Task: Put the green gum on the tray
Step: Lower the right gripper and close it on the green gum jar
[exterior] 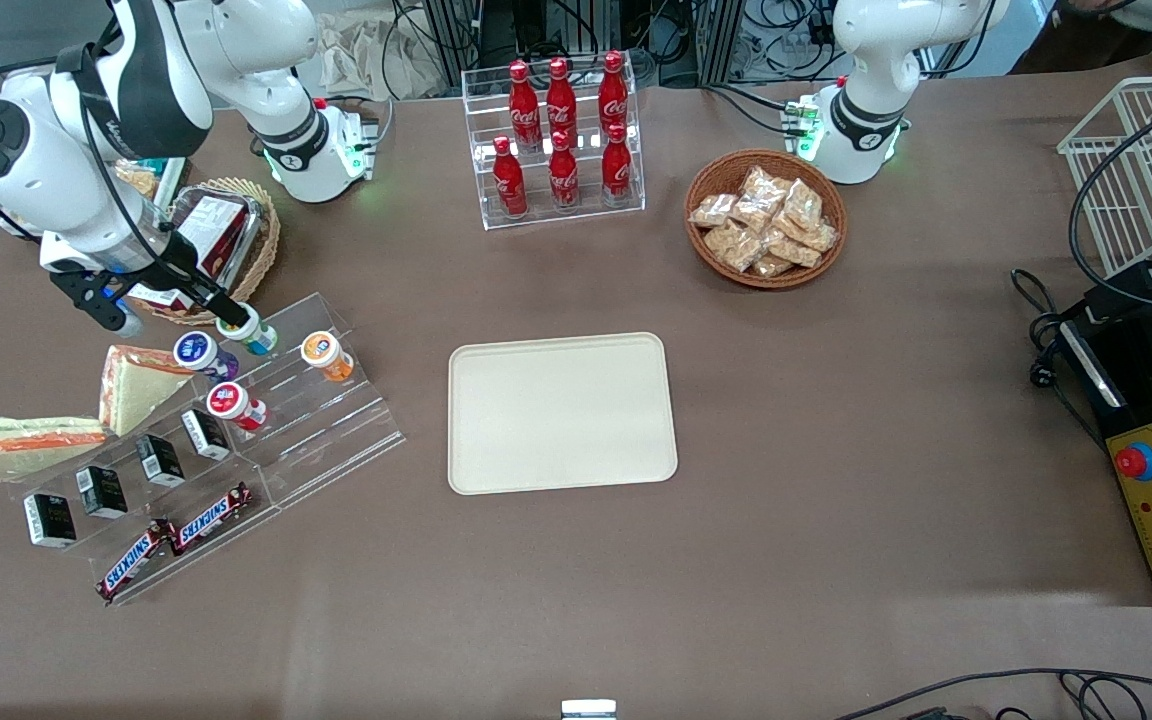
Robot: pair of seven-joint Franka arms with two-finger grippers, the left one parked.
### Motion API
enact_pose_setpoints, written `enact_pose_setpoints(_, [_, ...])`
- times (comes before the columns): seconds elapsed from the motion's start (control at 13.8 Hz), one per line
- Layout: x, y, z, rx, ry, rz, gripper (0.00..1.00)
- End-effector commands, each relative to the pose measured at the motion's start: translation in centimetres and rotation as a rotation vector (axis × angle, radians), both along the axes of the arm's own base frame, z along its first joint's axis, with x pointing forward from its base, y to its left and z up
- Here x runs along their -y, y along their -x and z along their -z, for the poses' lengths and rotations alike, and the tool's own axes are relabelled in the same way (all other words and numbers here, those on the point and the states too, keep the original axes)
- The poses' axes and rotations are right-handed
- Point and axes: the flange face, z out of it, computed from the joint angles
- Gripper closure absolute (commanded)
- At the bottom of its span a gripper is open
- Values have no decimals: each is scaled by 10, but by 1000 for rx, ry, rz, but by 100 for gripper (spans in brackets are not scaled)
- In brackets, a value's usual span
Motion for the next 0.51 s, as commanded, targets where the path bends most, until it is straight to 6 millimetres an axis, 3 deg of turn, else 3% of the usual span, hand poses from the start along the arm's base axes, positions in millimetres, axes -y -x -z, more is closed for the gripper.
enact_pose_setpoints(0.0, [2,6,20,17,-8,18,0])
enact_pose_setpoints(0.44, [3,-3,48,7,-4,21,0])
